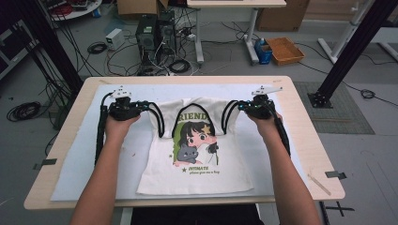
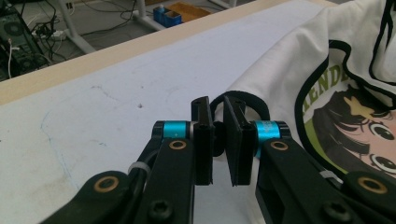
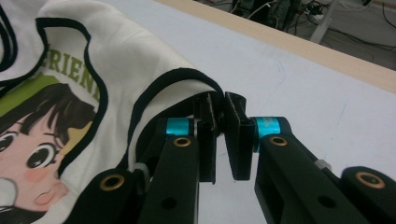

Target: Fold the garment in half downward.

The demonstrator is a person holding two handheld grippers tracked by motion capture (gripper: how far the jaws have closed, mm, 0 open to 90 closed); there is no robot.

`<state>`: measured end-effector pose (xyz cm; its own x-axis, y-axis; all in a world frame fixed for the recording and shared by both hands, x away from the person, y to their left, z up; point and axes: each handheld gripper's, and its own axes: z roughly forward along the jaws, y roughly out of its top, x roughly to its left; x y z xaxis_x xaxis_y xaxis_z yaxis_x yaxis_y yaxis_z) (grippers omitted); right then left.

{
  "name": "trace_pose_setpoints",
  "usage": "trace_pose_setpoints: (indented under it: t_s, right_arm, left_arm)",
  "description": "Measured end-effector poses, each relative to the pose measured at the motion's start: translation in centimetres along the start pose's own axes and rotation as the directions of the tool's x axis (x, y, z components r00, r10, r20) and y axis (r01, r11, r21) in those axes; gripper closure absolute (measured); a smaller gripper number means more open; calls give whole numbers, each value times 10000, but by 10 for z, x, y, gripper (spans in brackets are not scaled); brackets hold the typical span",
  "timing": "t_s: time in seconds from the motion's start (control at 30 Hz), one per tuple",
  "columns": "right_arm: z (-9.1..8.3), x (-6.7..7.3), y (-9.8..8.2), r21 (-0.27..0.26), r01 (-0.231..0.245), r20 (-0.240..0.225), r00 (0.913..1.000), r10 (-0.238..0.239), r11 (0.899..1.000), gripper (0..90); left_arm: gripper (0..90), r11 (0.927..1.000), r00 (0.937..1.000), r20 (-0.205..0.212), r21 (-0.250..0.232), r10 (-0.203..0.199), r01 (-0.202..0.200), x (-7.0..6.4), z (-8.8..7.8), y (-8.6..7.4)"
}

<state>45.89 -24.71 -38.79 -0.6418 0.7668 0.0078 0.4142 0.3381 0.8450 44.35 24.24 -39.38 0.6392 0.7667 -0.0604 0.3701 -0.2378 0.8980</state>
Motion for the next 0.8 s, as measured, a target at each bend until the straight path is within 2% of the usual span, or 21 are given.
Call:
trace_pose_setpoints:
  t_s: [0.07,0.13,0.33,0.4,0.47,0.7,0.8]
  right_arm:
    - [-5,4,-2,-73,37,-79,10000,-38,10000,845]
    - [-10,7,-4,-129,124,-218,9997,-127,9998,844]
    - [-25,16,-15,-398,349,-441,9984,-366,9986,844]
    - [-30,18,-19,-424,435,-495,9977,-456,9982,844]
    - [-34,21,-22,-459,493,-552,9971,-518,9977,844]
    - [-49,33,-34,-637,741,-803,9936,-792,9952,843]
    - [-57,38,-42,-722,788,-917,9921,-853,9943,843]
  left_arm:
    - [822,9997,9999,118,222,72,-75,-2,-4,0]
    - [821,9998,9998,103,-88,179,-178,-6,-9,0]
    - [821,9986,9984,356,-289,449,-439,-15,-23,-5]
    - [821,9988,9977,502,-201,457,-448,-19,-27,-7]
    - [821,9973,9968,565,-490,565,-538,-23,-32,-9]
    - [822,9933,9915,908,-764,930,-862,-40,-51,-20]
    - [821,9910,9872,1089,-796,1162,-1079,-50,-60,-26]
